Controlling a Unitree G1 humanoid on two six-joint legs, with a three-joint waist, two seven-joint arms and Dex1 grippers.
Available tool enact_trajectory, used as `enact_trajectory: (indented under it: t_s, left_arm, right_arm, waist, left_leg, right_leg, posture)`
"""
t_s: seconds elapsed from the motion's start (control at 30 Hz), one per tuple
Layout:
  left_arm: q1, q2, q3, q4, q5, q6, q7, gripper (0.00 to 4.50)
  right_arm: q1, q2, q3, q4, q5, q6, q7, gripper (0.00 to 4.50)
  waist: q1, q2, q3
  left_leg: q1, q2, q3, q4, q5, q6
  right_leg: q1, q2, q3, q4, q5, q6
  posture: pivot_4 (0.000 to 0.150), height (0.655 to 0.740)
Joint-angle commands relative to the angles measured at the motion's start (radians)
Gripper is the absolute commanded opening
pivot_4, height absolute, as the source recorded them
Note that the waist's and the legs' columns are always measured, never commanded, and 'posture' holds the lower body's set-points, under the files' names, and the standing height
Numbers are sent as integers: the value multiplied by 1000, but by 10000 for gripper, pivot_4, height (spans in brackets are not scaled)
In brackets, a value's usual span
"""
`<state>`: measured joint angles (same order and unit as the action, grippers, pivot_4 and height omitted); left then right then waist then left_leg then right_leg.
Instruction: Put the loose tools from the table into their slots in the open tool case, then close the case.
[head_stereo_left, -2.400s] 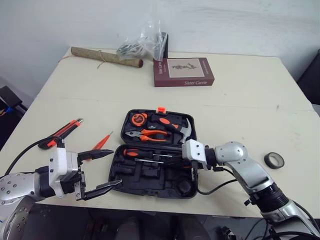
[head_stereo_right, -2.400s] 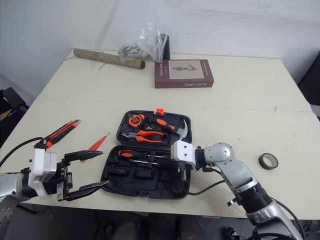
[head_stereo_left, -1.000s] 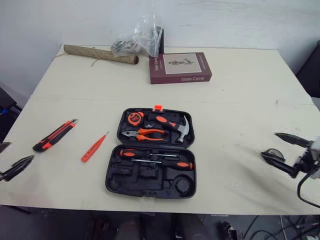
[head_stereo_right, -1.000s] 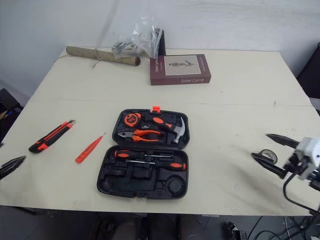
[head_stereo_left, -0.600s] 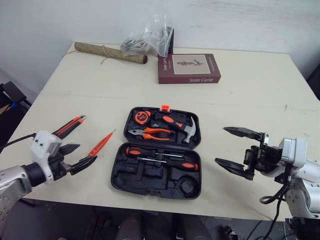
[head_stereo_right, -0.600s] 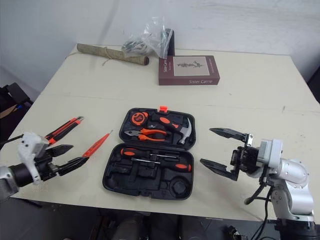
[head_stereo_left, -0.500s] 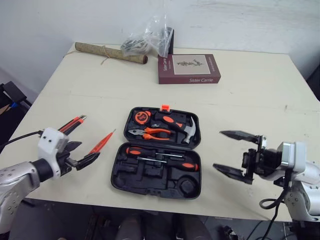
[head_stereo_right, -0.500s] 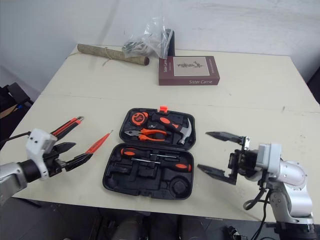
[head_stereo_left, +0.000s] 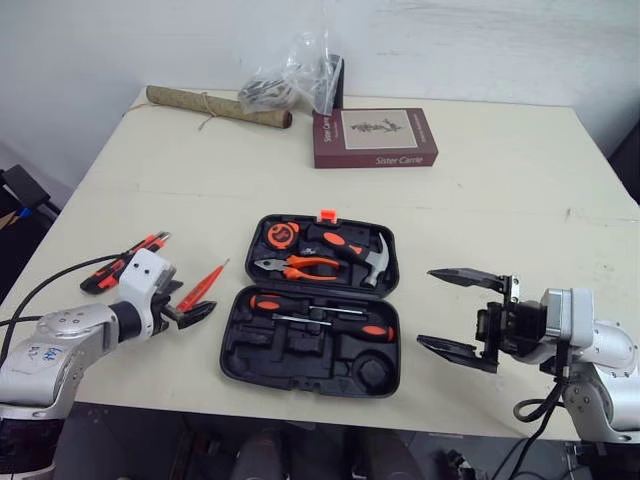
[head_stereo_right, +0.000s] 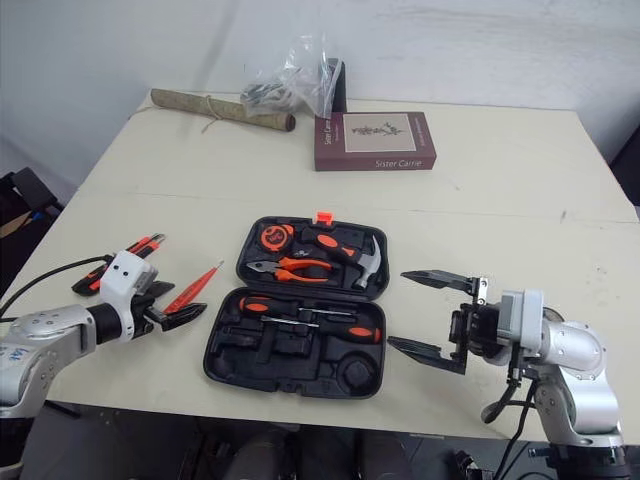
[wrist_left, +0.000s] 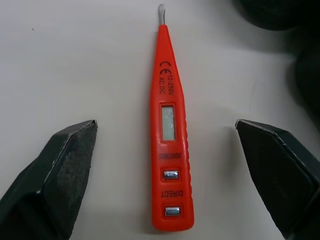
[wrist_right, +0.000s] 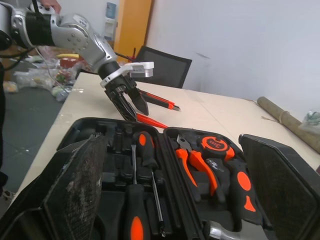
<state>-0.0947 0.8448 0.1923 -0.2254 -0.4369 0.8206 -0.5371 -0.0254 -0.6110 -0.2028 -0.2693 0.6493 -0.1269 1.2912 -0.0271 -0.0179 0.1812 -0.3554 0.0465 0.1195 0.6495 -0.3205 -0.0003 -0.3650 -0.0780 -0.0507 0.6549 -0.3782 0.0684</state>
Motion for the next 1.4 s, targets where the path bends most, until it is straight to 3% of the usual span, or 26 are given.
enact_trajectory:
  t_s: [0.03,0.2,0.23,0.33,0.43,0.53,0.67,0.77,1.03,1.4]
  left_arm:
    - [23,-6,-59,33,36,6,-26,27708]
    - [21,-28,-57,37,50,-14,-36,5762]
    - [22,-27,-43,42,52,-23,-38,3099]
    - [13,-32,53,76,42,-176,-86,3117]
    - [3,9,111,85,28,-369,-226,3117]
    - [-33,49,131,74,-18,-439,-354,3117]
    - [-80,123,90,-56,-124,-439,-565,3117]
    - [-102,164,-8,-131,-93,-441,-631,3117]
    - [-259,199,-338,-203,156,-389,-639,3117]
    - [-359,145,-474,-162,281,-321,-629,3117]
  right_arm:
    - [7,-2,-14,-27,-4,-8,-24,45000]
    - [30,-5,-25,-2,-10,-26,-19,45000]
    - [34,-5,-27,0,-11,-29,-18,45000]
    - [43,-8,-36,8,-15,-32,-23,45000]
    - [47,-22,-51,21,-21,-31,-28,45000]
    - [45,-40,-68,40,-24,-33,-20,45000]
    - [58,-70,-74,46,-24,-23,-1,45000]
    - [67,-79,-75,44,-12,3,-12,45000]
    - [72,-104,-44,22,11,84,18,45000]
    - [111,-88,-67,28,15,64,45,45000]
  waist:
    - [0,0,0]
    - [1,1,-1]
    - [1,1,-1]
    - [1,1,-1]
    - [0,-1,1]
    - [0,-2,1]
    - [1,-2,1]
    - [0,-2,1]
    - [0,-2,1]
    - [2,-2,2]
  left_leg:
    - [0,0,0,0,0,0]
    - [2,0,0,0,0,0]
    - [2,0,0,0,0,0]
    - [3,0,0,0,0,0]
    - [1,1,0,0,0,0]
    - [-1,0,0,0,0,0]
    - [-1,0,0,1,0,0]
    - [0,0,0,1,0,0]
    - [0,0,1,1,1,0]
    - [-1,1,0,2,1,0]
  right_leg:
    - [0,0,0,0,0,0]
    - [2,0,0,-1,0,0]
    - [3,0,0,-1,0,0]
    - [4,0,0,-1,0,0]
    - [2,0,-1,-1,0,0]
    - [0,0,-1,-1,0,0]
    - [1,0,-1,-1,0,0]
    - [2,0,-1,-2,0,0]
    - [2,2,1,-2,0,0]
    - [2,3,1,-1,0,0]
  posture:
    - [1500,7400]
    - [1500,7400]
    - [1500,7400]
    - [1500,7400]
    - [1500,7400]
    - [1500,7400]
    - [1500,7400]
    - [1500,7400]
    - [1500,7400]
    - [1500,7400]
